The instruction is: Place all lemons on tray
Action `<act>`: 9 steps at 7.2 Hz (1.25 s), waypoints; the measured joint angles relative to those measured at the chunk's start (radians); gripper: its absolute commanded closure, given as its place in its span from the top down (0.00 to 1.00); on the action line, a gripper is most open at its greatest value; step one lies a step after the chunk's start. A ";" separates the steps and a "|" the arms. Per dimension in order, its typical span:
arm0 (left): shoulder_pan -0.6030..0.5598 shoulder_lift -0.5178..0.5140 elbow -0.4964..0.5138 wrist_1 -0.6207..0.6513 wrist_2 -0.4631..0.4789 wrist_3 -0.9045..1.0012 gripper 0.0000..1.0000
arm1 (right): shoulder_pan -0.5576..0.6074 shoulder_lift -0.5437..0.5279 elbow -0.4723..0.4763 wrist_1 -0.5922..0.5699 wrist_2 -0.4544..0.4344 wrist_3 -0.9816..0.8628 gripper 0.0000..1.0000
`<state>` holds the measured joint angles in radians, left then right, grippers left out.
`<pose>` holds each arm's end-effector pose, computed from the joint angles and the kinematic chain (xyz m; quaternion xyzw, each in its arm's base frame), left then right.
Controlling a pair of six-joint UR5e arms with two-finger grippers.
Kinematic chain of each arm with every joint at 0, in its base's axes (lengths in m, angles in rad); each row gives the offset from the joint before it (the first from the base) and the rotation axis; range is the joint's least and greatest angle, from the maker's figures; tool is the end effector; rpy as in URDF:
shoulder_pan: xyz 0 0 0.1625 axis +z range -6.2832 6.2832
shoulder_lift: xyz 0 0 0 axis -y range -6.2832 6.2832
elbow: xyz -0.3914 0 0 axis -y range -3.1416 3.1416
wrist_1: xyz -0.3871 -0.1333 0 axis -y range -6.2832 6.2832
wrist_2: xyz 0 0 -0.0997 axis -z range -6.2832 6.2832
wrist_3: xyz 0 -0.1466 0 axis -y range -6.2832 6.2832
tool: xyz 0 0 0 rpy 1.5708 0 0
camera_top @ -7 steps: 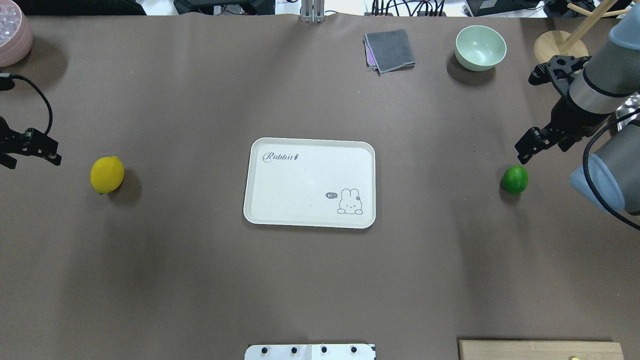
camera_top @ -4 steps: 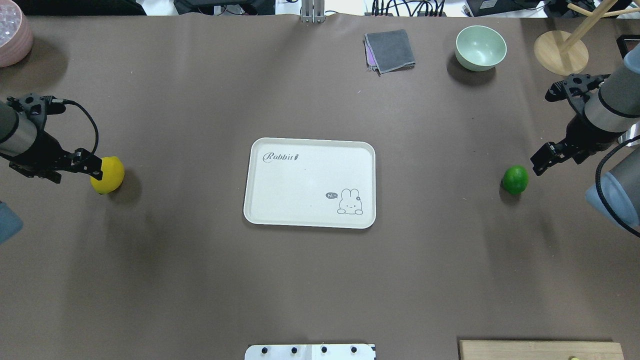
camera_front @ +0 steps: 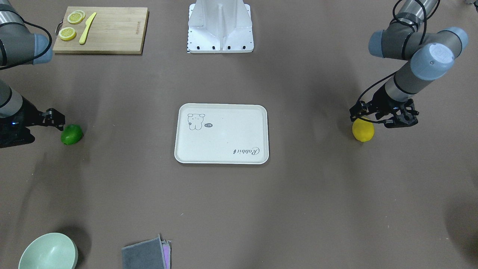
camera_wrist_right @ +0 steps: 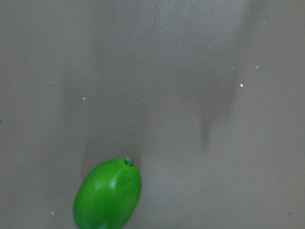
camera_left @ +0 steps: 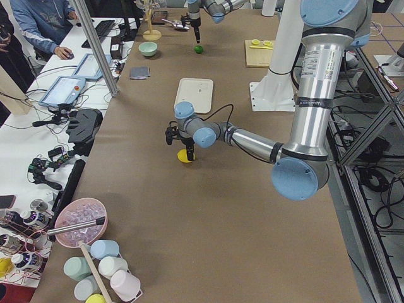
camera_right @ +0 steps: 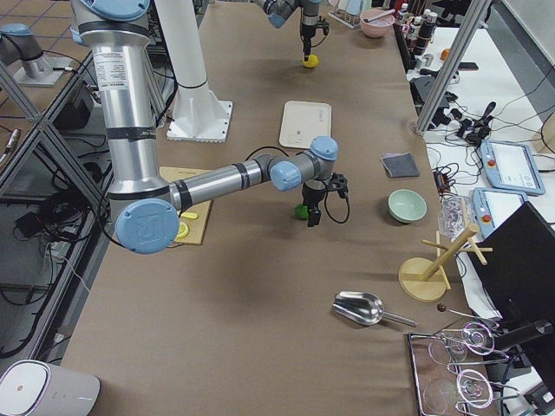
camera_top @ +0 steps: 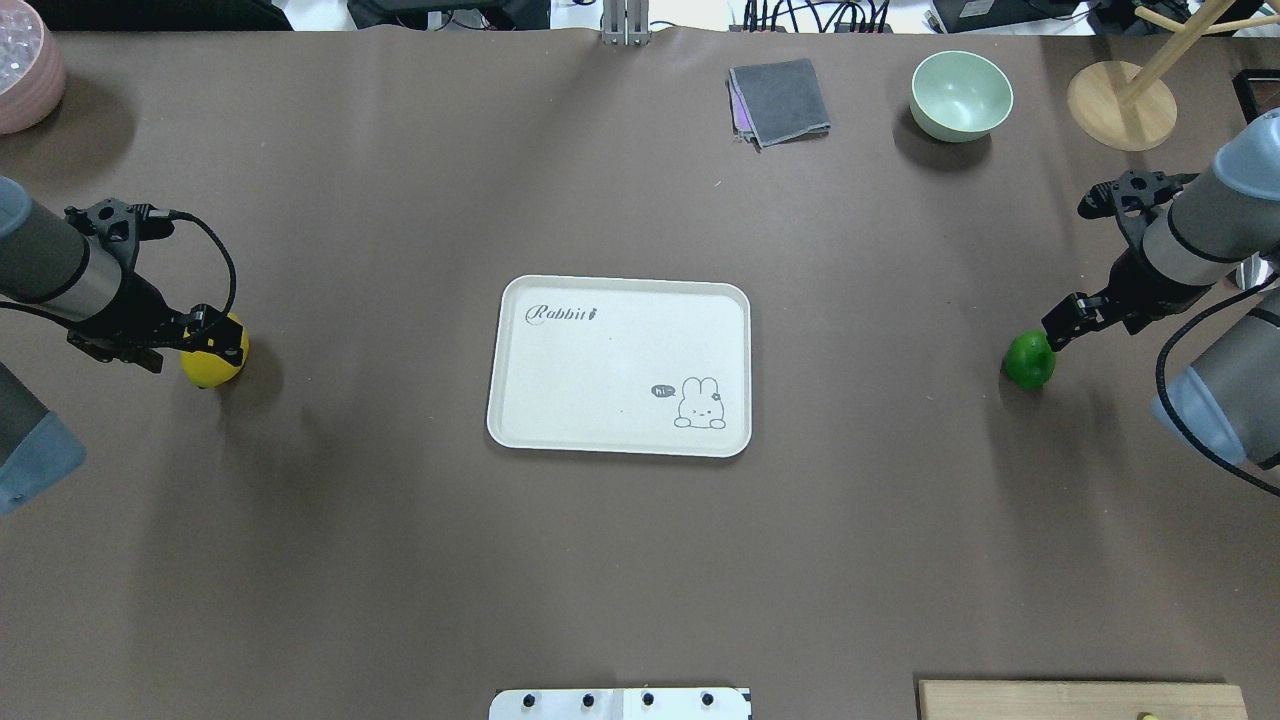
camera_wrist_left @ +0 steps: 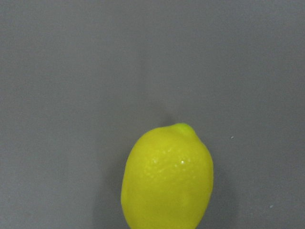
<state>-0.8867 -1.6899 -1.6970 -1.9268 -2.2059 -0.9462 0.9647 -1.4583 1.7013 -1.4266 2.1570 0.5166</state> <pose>0.3249 -0.4718 0.4980 -0.0241 0.4093 -0.0269 0.9117 -0.2750 -0.4884 0.5337 0.0050 -0.3381 -0.0976 0.9360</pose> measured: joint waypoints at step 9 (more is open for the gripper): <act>0.000 -0.037 0.100 -0.040 0.000 0.082 0.98 | -0.102 -0.008 0.030 0.064 -0.070 0.204 0.99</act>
<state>-0.8868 -1.7270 -1.5973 -1.9671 -2.2059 -0.8638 0.8625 -1.4660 1.7309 -1.3624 2.0874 0.7210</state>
